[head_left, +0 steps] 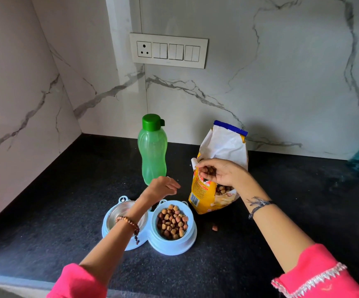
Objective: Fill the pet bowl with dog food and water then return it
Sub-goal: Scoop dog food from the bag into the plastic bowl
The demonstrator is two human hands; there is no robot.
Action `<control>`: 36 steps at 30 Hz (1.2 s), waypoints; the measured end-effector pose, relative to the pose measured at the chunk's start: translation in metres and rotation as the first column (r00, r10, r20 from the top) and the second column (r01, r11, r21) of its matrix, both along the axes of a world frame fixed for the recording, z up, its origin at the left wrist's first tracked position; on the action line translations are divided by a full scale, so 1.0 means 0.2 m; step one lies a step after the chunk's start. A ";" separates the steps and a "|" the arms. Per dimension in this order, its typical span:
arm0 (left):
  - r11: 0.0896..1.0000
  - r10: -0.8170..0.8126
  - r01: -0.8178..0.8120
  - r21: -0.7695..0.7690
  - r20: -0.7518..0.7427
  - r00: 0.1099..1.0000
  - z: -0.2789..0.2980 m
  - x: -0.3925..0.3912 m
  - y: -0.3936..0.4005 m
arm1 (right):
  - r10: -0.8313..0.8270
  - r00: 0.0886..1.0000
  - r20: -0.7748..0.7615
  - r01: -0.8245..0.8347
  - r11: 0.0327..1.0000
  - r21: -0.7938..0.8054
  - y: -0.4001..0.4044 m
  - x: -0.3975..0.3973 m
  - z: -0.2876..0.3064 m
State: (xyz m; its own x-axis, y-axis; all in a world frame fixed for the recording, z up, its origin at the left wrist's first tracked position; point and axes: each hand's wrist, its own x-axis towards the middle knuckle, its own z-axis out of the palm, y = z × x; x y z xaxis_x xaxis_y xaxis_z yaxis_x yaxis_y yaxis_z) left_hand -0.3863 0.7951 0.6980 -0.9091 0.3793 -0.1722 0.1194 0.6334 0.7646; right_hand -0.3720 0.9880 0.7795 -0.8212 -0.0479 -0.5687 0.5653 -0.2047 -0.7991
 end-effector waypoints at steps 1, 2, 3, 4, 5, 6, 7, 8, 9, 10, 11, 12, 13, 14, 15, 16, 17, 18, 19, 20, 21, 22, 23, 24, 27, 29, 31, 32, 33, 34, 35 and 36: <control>0.999 0.021 -0.021 -0.029 -0.018 1.000 0.00 0.01 -0.04 | 0.054 0.999 -0.010 -0.053 0.998 0.030 -0.05 0.03 0.00; 0.998 0.031 -0.032 -0.054 -0.025 0.999 0.00 0.02 -0.08 | 0.117 0.993 -0.022 -0.115 0.991 0.065 -0.10 0.06 -0.02; 0.996 0.029 -0.031 -0.078 -0.019 0.999 -0.01 0.03 -0.12 | 0.183 0.983 -0.031 -0.179 0.978 0.105 -0.14 0.10 -0.05; 0.995 0.019 -0.020 -0.100 -0.005 1.000 -0.01 0.04 -0.15 | 0.241 0.970 -0.032 -0.233 0.961 0.149 -0.19 0.13 -0.08; 0.993 0.007 -0.006 -0.121 0.012 1.000 -0.01 0.05 -0.17 | 0.286 0.958 -0.023 -0.276 0.940 0.201 -0.24 0.15 -0.13; 0.990 -0.005 0.009 -0.142 0.027 1.000 -0.02 0.06 -0.19 | 0.322 0.947 -0.005 -0.311 0.916 0.252 -0.28 0.18 -0.17; 0.987 -0.015 0.021 -0.162 0.037 0.999 -0.03 0.07 -0.20 | 0.350 0.936 0.018 -0.339 0.892 0.300 -0.32 0.20 -0.21; 0.984 -0.022 0.029 -0.177 0.042 0.999 -0.04 0.09 -0.21 | 0.376 0.926 0.041 -0.366 0.865 0.342 -0.36 0.22 -0.25; 0.982 -0.025 0.032 -0.187 0.042 0.999 -0.05 0.10 -0.22 | 0.404 0.912 0.062 -0.396 0.834 0.384 -0.39 0.23 -0.28; 0.981 -0.025 0.032 -0.190 0.038 0.999 -0.05 0.10 -0.22 | 0.434 0.897 0.081 -0.423 0.792 0.440 -0.41 0.24 -0.30; 0.981 -0.028 0.034 -0.193 0.033 0.999 -0.06 0.11 -0.23 | 0.465 0.880 0.095 -0.443 0.734 0.514 -0.42 0.24 -0.32; 0.979 -0.034 0.039 -0.198 0.029 0.999 -0.05 0.12 -0.23 | 0.496 0.862 0.104 -0.457 0.670 0.585 -0.43 0.25 -0.33; 0.978 -0.041 0.045 -0.206 0.025 0.999 -0.05 0.13 -0.23 | 0.523 0.845 0.112 -0.466 0.618 0.633 -0.42 0.25 -0.33; 0.977 -0.043 0.046 -0.210 0.021 0.999 -0.06 0.13 -0.23 | 0.547 0.829 0.119 -0.477 0.579 0.661 -0.41 0.25 -0.33; 0.977 -0.039 0.041 -0.210 0.014 0.999 -0.06 0.14 -0.24 | 0.573 0.810 0.126 -0.491 0.545 0.680 -0.40 0.25 -0.32; 0.977 -0.031 0.031 -0.209 0.003 1.000 -0.07 0.14 -0.24 | 0.596 0.793 0.130 -0.499 0.511 0.700 -0.39 0.25 -0.30; 0.978 -0.023 0.020 -0.207 -0.014 1.000 -0.08 0.15 -0.24 | 0.607 0.784 0.129 -0.497 0.490 0.716 -0.38 0.25 -0.29; 0.978 -0.018 0.010 -0.207 -0.037 0.999 -0.09 0.16 -0.24 | 0.602 0.790 0.117 -0.482 0.490 0.727 -0.37 0.24 -0.28; 0.978 -0.015 0.001 -0.208 -0.069 0.997 -0.10 0.17 -0.24 | 0.585 0.805 0.096 -0.453 0.502 0.737 -0.36 0.24 -0.27; 0.978 -0.011 -0.011 -0.206 -0.106 0.994 -0.10 0.18 -0.24 | 0.563 0.824 0.069 -0.412 0.511 0.754 -0.35 0.23 -0.27; 0.981 0.000 -0.028 -0.192 -0.144 0.990 -0.10 0.19 -0.23 | 0.539 0.841 0.039 -0.363 0.511 0.779 -0.34 0.22 -0.26; 0.984 0.015 -0.046 -0.171 -0.178 0.984 -0.10 0.20 -0.22 | 0.517 0.856 0.006 -0.316 0.514 0.798 -0.33 0.22 -0.26; 0.987 0.024 -0.056 -0.149 -0.207 0.978 -0.10 0.21 -0.20 | 0.493 0.870 -0.025 -0.277 0.530 0.802 -0.32 0.22 -0.26; 0.990 0.025 -0.057 -0.129 -0.238 0.971 -0.10 0.22 -0.19 | 0.468 0.882 -0.049 -0.251 0.555 0.793 -0.31 0.22 -0.26; 0.997 -0.006 -0.020 -0.076 -0.331 0.944 -0.10 0.26 -0.12 | 0.376 0.921 -0.100 -0.179 0.638 0.749 -0.25 0.24 -0.27; 0.999 -0.037 0.024 -0.041 -0.353 0.935 -0.11 0.29 -0.07 | 0.299 0.947 -0.120 -0.119 0.671 0.732 -0.19 0.27 -0.27; 0.991 -0.128 0.105 -0.084 -0.360 0.924 -0.13 0.31 0.00 | 0.266 0.957 -0.112 -0.097 0.662 0.743 -0.10 0.32 -0.29; 0.980 -0.190 0.152 -0.132 -0.358 0.914 -0.15 0.31 0.04 | 0.262 0.960 -0.098 -0.097 0.640 0.762 -0.05 0.35 -0.30; 0.965 -0.240 0.184 -0.187 -0.345 0.907 -0.17 0.30 0.06 | 0.260 0.962 -0.084 -0.095 0.608 0.789 -0.01 0.39 -0.33; 0.953 -0.265 0.195 -0.233 -0.322 0.909 -0.18 0.30 0.08 | 0.258 0.964 -0.069 -0.093 0.567 0.818 0.03 0.41 -0.36; 0.947 -0.264 0.188 -0.260 -0.297 0.918 -0.19 0.29 0.10 | 0.261 0.964 -0.049 -0.099 0.523 0.847 0.06 0.43 -0.39; 0.947 -0.252 0.178 -0.267 -0.277 0.927 -0.19 0.29 0.11 | 0.270 0.963 -0.022 -0.116 0.483 0.868 0.08 0.45 -0.43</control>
